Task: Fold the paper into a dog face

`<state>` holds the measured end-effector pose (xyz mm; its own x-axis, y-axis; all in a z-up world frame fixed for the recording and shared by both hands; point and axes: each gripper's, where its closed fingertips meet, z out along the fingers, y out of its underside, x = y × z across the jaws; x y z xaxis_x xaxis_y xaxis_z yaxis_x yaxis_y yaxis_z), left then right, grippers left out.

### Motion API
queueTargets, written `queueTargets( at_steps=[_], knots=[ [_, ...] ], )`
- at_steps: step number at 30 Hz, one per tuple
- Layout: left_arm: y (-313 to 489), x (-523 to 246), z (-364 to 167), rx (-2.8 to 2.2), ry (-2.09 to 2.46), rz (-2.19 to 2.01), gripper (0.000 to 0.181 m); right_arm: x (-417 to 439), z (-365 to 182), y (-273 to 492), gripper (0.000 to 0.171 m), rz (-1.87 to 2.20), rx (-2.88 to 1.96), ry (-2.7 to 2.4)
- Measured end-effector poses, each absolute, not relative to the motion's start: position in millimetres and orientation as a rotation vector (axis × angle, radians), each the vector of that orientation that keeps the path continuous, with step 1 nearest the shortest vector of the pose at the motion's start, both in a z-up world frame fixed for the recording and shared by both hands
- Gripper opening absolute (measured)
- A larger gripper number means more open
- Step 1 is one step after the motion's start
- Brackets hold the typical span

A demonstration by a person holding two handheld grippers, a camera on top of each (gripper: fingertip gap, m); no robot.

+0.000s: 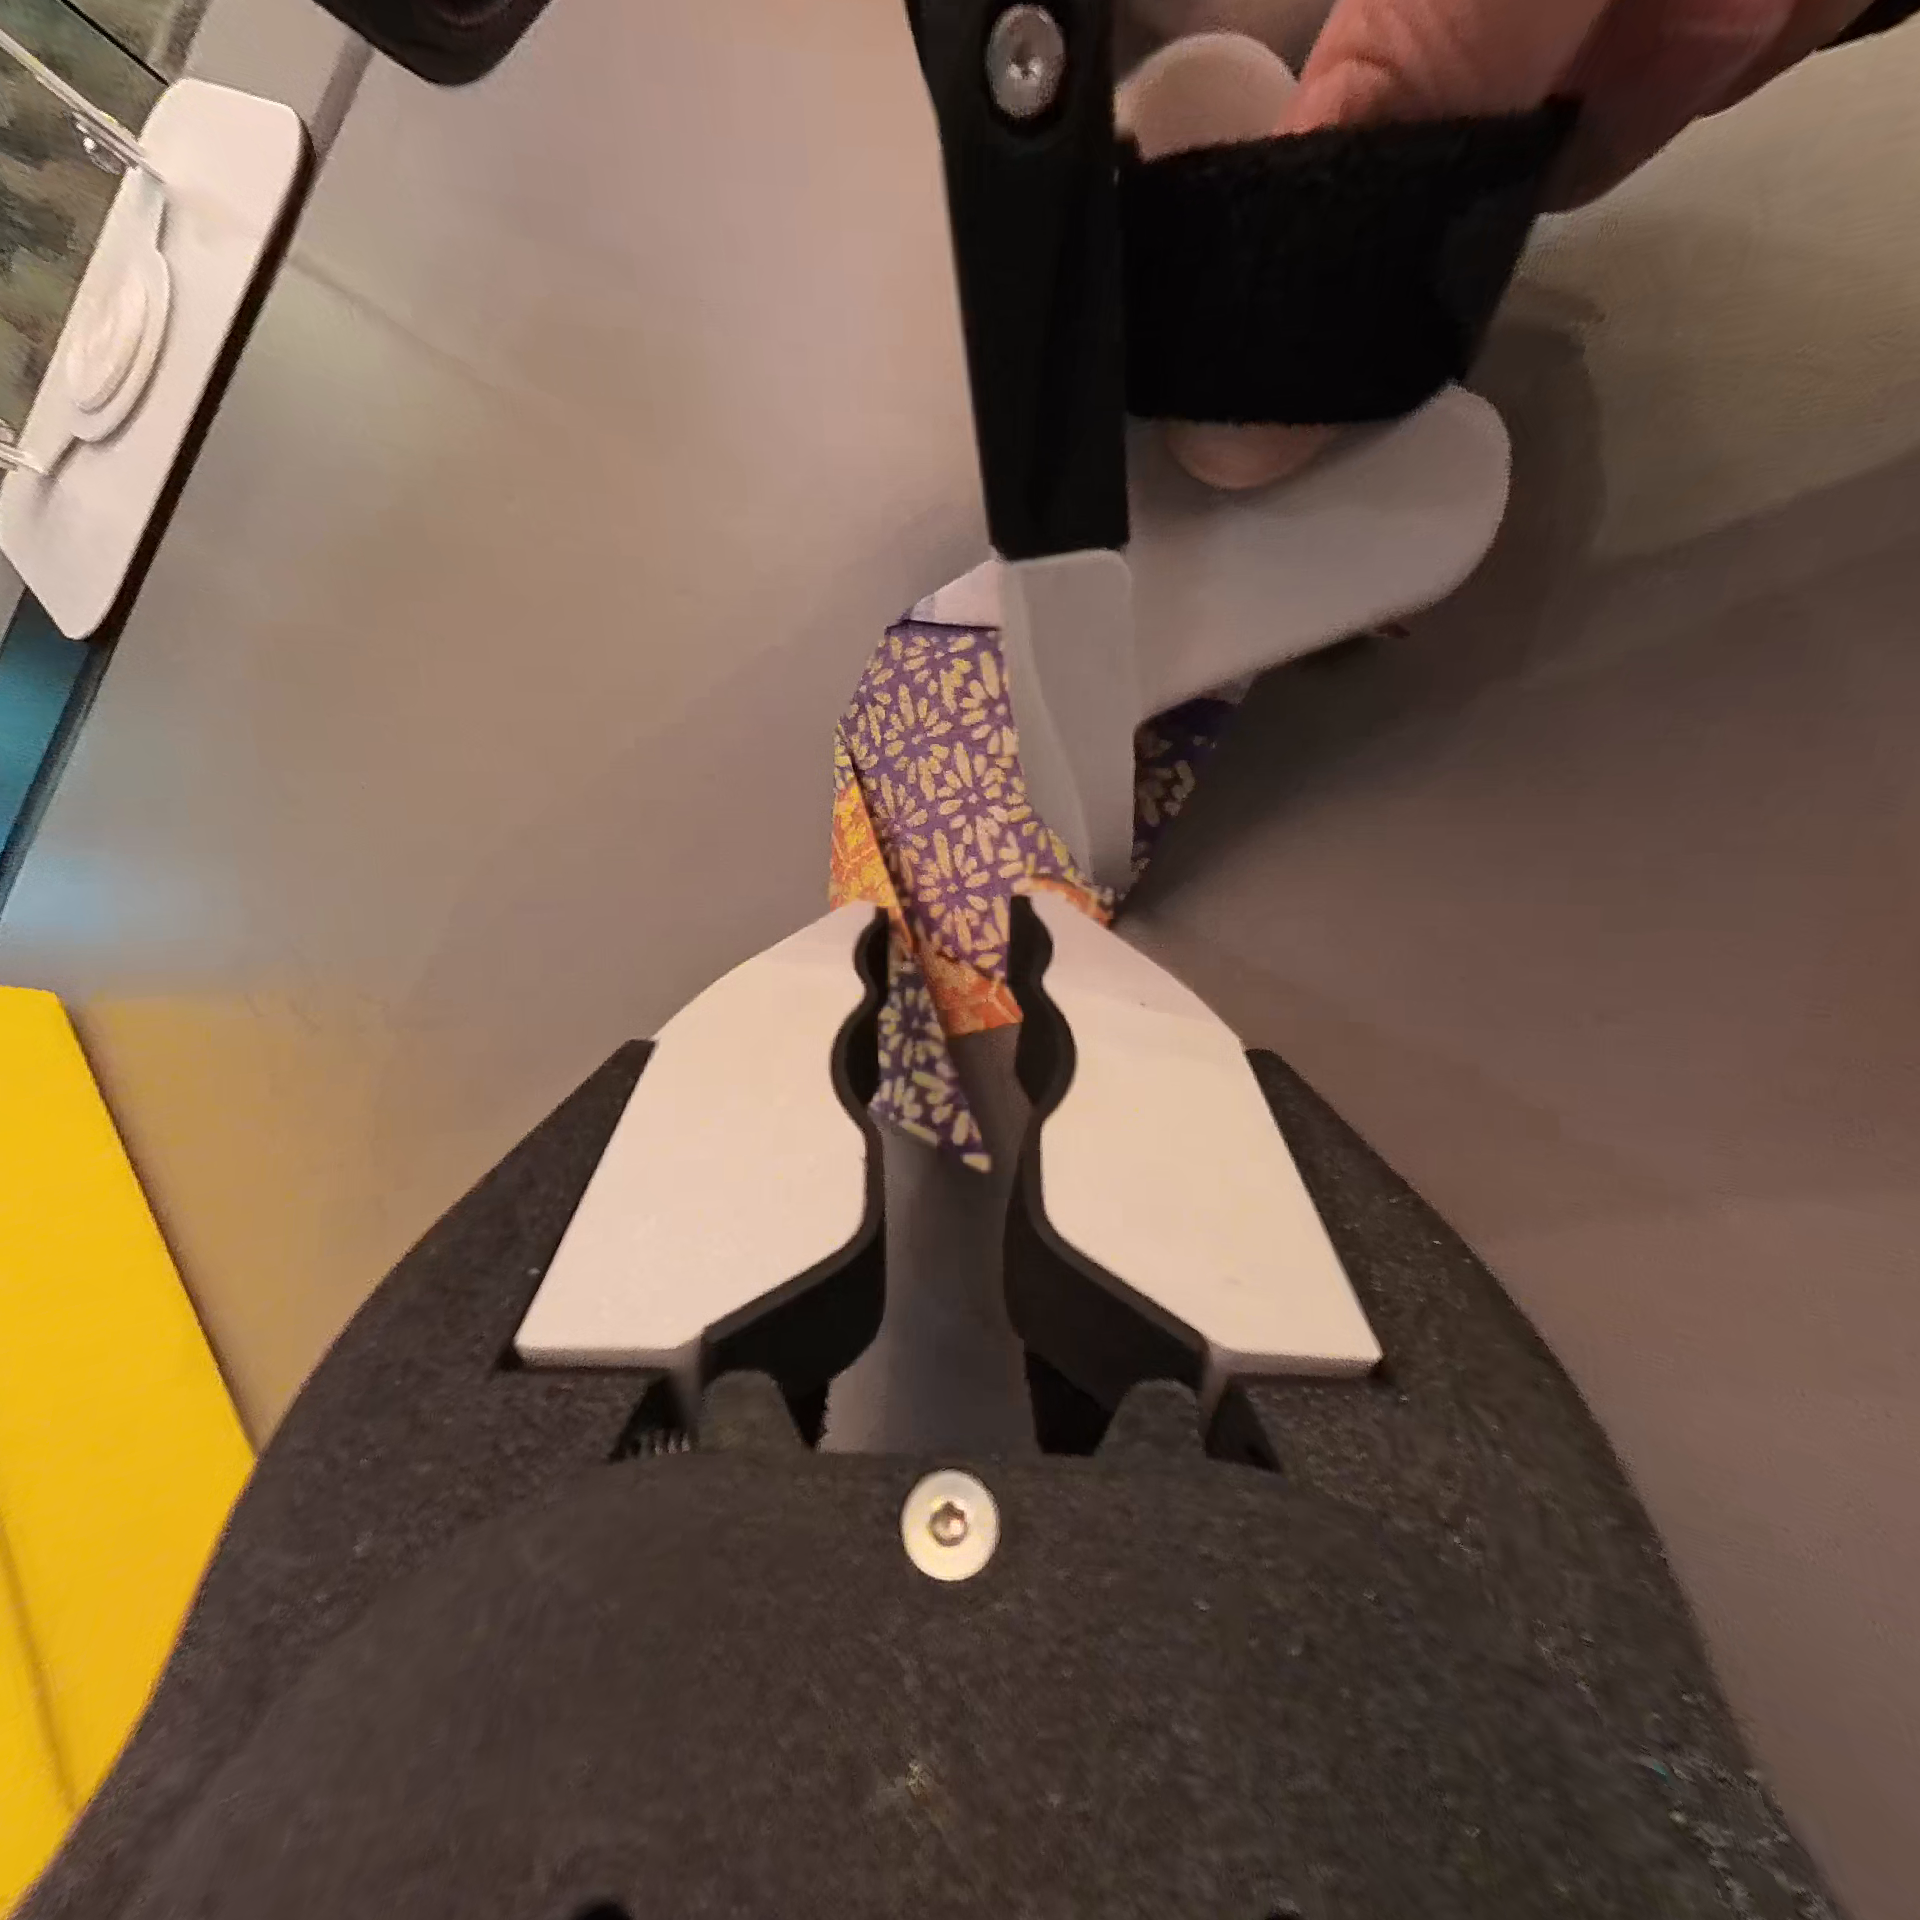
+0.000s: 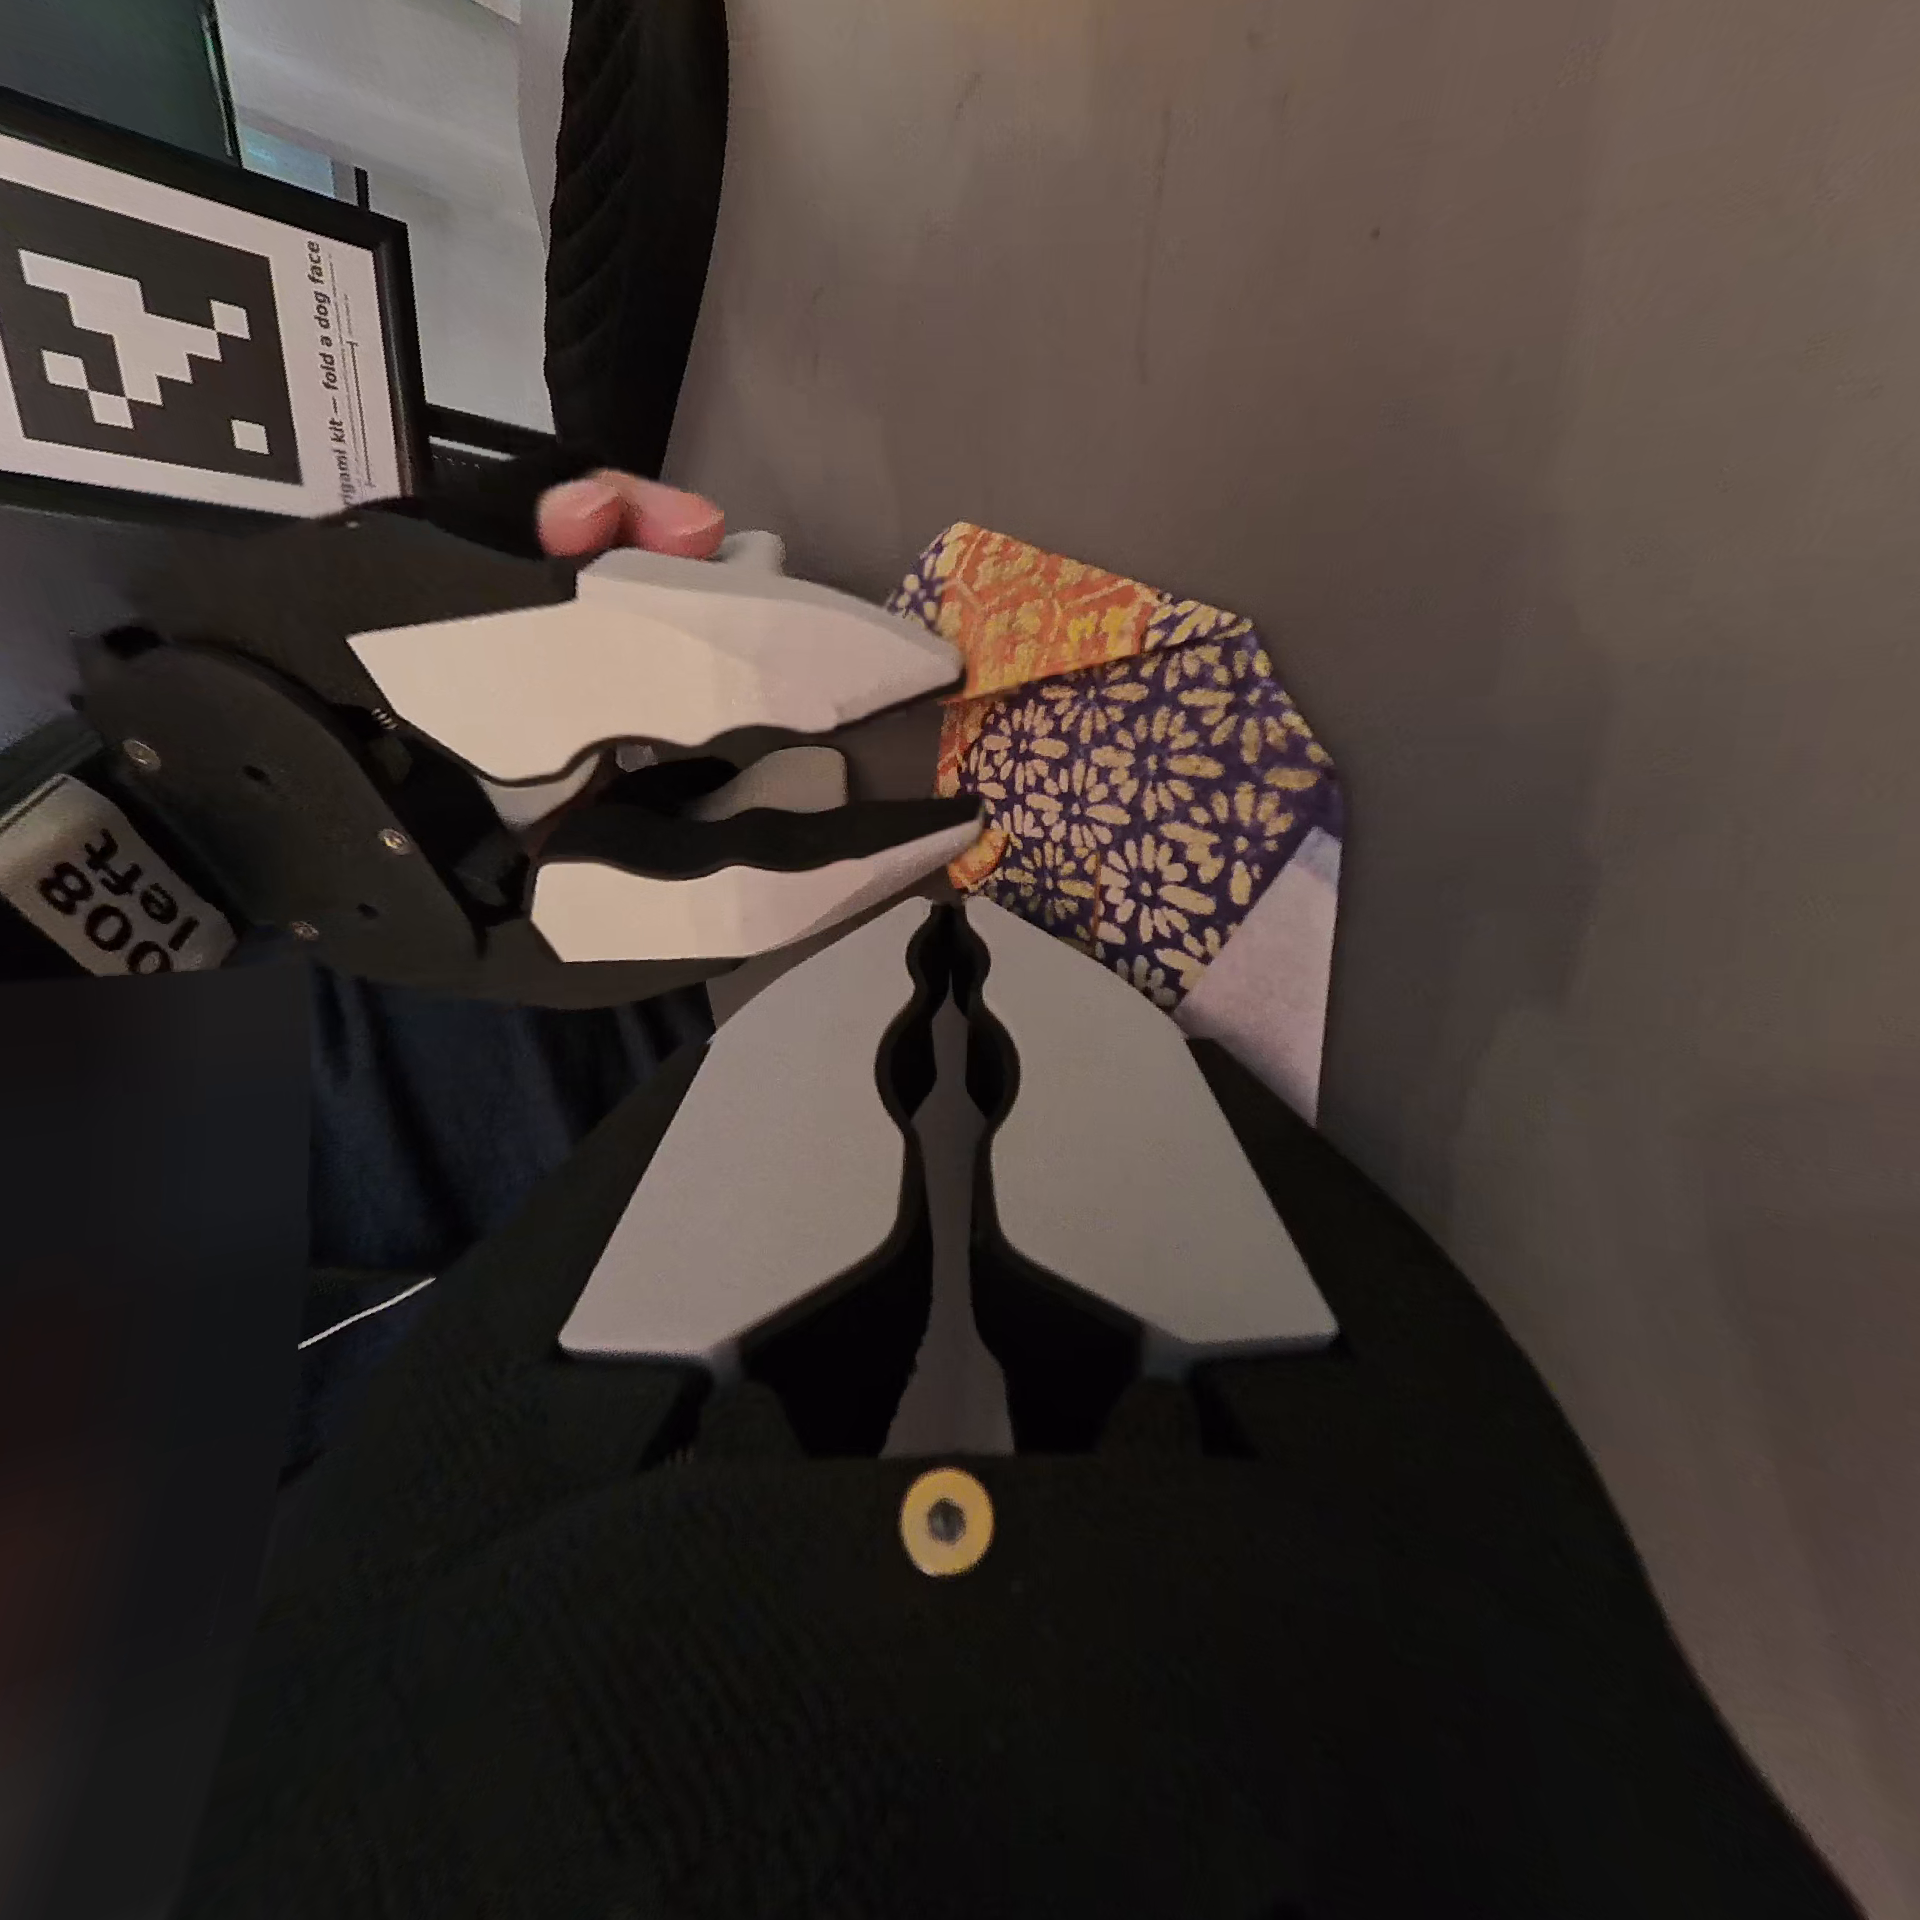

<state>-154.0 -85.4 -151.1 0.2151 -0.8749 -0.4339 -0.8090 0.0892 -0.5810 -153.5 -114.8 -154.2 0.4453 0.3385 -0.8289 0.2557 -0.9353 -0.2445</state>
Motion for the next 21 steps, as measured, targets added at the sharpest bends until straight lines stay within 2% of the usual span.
queueTargets(
  at_steps=[1, 5, 12, 15, 21],
  knots=[
    [-86.6, -155.2, -151.8, -1.706, 1.581, -0.107, 0.018, -153.5, -154.2, -114.8, 0.002, 1.523, -2.598, -0.535],
    [-85.1, -157.8, -150.8, -1.743, 1.536, -0.126, 0.02, -153.4, -153.9, -114.7, 0.002, 1.537, -2.59, -0.531],
    [-85.0, -156.6, -148.3, -1.78, 1.469, -0.163, 0.03, -153.4, -153.7, -114.5, 0.002, 1.537, -2.577, -0.529],
    [-84.9, -155.1, -143.4, -1.768, 1.42, -0.161, 0.039, -153.4, -153.6, -114.3, 0.002, 1.538, -2.574, -0.526],
    [-86.8, -155.0, -145.5, -1.772, 1.422, -0.162, 0.037, -153.5, -152.6, -113.7, 0.001, 1.578, -2.547, -0.508]
  ],
)
